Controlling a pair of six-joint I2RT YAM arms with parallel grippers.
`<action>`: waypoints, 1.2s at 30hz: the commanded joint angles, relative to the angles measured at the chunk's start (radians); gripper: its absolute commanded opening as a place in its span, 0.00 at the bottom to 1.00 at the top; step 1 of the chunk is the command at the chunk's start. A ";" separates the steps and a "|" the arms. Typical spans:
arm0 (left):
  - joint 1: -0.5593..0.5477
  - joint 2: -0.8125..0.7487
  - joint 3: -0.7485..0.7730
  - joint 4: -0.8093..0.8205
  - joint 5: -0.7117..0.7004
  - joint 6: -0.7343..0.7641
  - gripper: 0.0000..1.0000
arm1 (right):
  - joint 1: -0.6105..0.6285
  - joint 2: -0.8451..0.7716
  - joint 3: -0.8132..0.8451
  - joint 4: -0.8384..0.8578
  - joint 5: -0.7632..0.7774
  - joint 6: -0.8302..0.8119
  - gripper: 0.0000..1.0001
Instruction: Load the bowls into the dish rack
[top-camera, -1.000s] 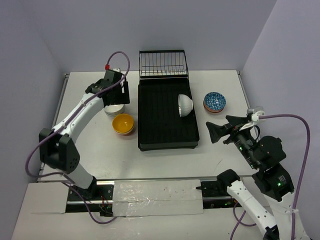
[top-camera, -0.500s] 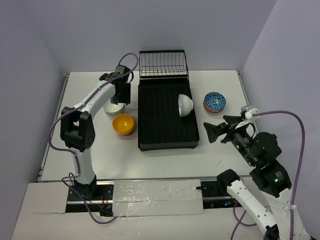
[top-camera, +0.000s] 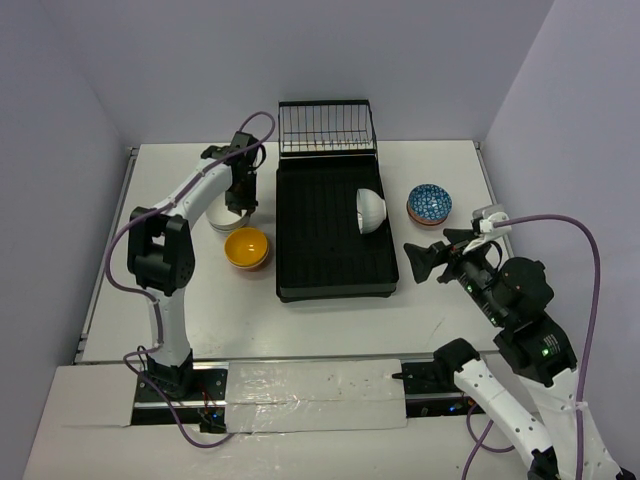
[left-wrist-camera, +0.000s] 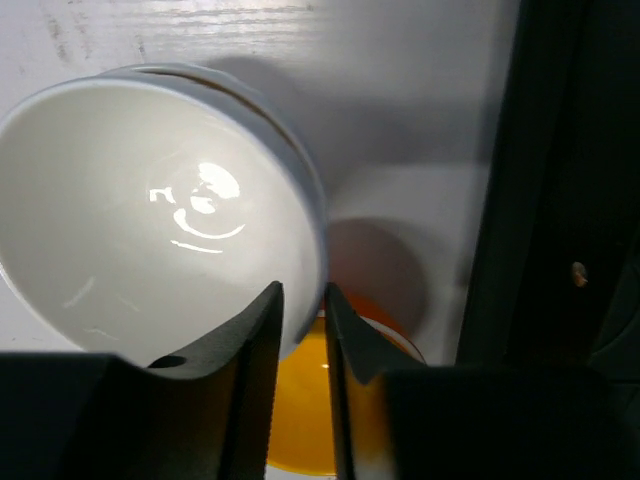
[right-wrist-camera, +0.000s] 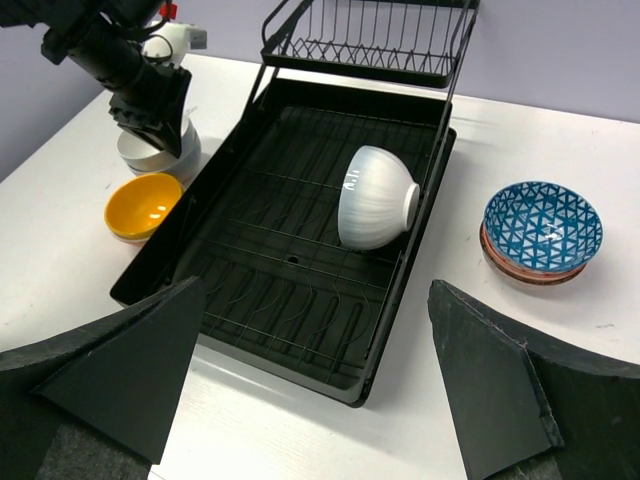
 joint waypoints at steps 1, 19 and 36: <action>0.002 0.006 0.053 -0.005 0.028 0.017 0.26 | 0.009 0.012 -0.001 0.056 0.004 -0.030 1.00; 0.025 -0.128 0.166 -0.041 0.104 -0.006 0.00 | 0.007 0.045 0.010 0.079 -0.009 -0.050 1.00; -0.005 -0.614 -0.251 0.718 0.607 -0.328 0.00 | 0.007 -0.017 0.025 0.099 -0.047 -0.030 1.00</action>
